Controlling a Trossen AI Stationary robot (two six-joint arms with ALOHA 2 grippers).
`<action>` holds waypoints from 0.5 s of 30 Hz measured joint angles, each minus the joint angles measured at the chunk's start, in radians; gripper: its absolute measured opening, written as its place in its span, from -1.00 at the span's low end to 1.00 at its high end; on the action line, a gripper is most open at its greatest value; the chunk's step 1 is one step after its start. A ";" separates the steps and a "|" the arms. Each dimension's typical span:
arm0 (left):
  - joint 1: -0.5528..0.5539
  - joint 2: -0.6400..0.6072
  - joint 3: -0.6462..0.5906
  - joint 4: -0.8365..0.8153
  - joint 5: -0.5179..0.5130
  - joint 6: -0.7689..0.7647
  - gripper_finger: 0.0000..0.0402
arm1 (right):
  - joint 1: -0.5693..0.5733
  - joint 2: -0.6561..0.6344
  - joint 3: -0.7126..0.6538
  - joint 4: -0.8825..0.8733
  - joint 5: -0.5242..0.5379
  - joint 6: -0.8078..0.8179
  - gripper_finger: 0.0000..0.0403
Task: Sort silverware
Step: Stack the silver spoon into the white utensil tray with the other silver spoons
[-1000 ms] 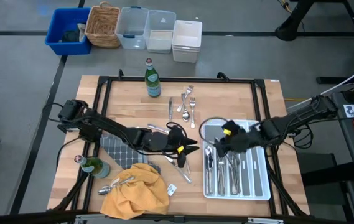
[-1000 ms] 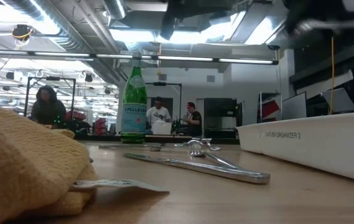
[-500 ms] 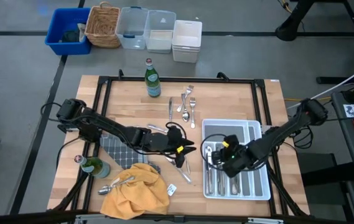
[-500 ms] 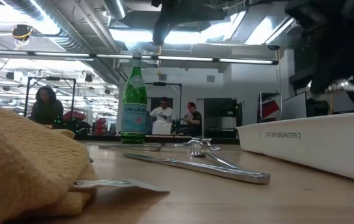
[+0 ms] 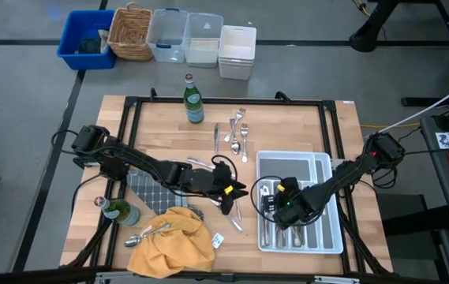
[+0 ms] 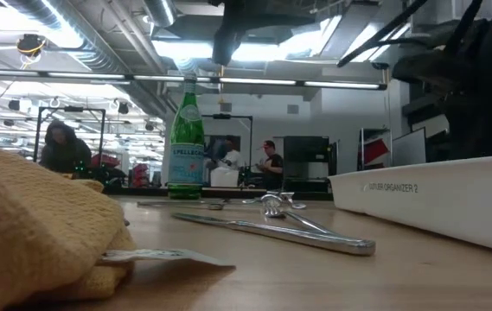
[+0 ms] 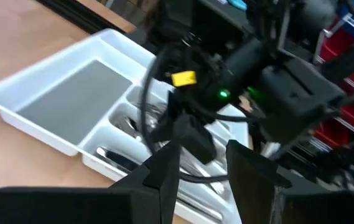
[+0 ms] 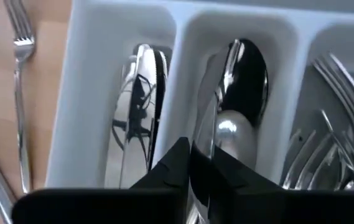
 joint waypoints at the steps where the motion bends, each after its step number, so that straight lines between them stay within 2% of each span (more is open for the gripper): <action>1: 0.000 0.000 0.000 -0.003 0.012 0.000 -0.42 | -0.004 0.002 0.000 0.001 -0.012 -0.001 -0.82; 6: 0.000 0.000 0.000 -0.067 0.044 -0.003 -0.42 | -0.005 0.006 0.000 0.002 -0.038 0.006 -0.69; 15: 0.000 0.000 0.000 -0.131 0.084 -0.044 -0.42 | -0.004 0.006 0.000 0.002 -0.021 0.171 -0.57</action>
